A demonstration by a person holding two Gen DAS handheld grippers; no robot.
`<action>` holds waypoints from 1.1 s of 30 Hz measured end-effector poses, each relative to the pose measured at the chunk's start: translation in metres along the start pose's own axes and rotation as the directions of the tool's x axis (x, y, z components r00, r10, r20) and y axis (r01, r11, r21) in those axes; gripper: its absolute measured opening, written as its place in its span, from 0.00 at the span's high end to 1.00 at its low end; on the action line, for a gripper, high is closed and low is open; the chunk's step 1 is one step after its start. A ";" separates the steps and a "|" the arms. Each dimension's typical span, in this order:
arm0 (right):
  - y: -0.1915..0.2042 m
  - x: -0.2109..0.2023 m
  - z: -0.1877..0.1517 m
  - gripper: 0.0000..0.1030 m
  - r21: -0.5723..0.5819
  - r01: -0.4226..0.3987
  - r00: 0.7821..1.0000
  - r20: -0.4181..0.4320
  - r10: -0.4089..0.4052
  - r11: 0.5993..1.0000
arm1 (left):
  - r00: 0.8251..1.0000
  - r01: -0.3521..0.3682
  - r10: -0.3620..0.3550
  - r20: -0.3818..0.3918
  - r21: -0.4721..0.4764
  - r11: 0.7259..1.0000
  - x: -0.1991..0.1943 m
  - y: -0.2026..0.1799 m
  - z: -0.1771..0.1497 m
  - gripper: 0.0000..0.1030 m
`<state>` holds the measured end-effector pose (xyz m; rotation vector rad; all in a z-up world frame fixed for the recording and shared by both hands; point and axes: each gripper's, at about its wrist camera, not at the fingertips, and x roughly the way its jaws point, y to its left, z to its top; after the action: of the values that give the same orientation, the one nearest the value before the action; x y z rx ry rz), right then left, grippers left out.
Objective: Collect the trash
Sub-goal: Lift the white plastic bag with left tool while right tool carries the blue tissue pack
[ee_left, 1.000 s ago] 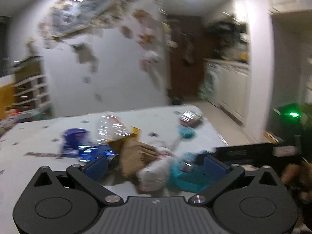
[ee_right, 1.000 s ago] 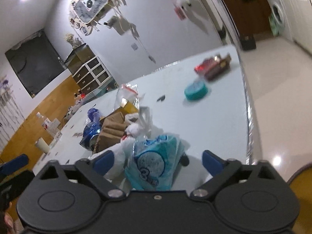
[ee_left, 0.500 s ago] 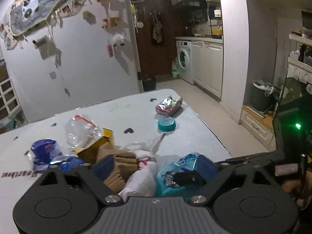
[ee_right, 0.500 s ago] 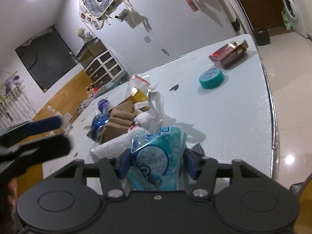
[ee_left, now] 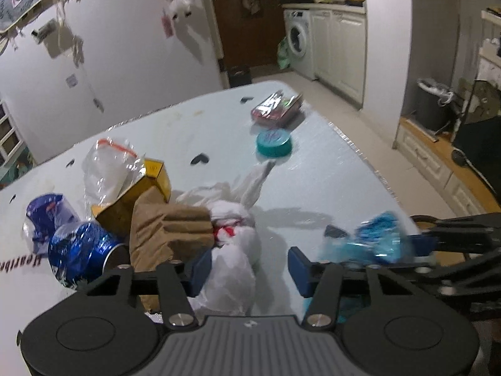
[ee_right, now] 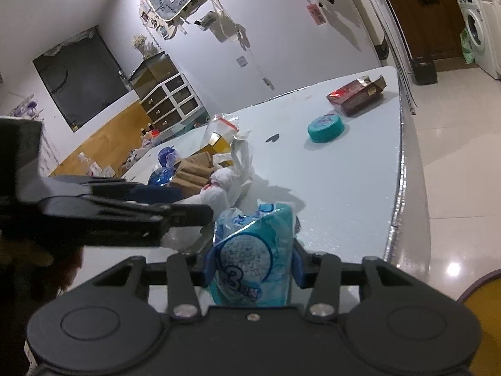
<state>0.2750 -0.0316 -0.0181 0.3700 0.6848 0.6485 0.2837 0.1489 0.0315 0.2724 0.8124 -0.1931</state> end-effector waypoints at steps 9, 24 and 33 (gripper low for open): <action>-0.005 -0.010 -0.005 0.54 0.010 -0.006 1.000 -0.022 0.006 1.000 | 0.998 -0.070 0.070 -0.010 -0.040 0.997 0.013 -0.004 -0.011 0.49; 0.010 -0.033 -0.019 0.55 -0.083 0.045 0.999 0.001 -0.045 0.996 | 0.989 -0.114 0.121 0.080 -0.078 0.990 -0.023 -0.031 -0.045 0.77; 0.025 -0.063 -0.016 0.56 -0.177 0.146 0.986 0.101 -0.129 0.973 | 0.968 -0.136 0.158 0.197 -0.121 0.983 -0.076 -0.052 -0.062 0.77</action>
<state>0.2158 -0.0523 0.0123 0.1773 0.5550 0.5548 0.1763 0.1242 0.0382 0.2072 0.5920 -0.0367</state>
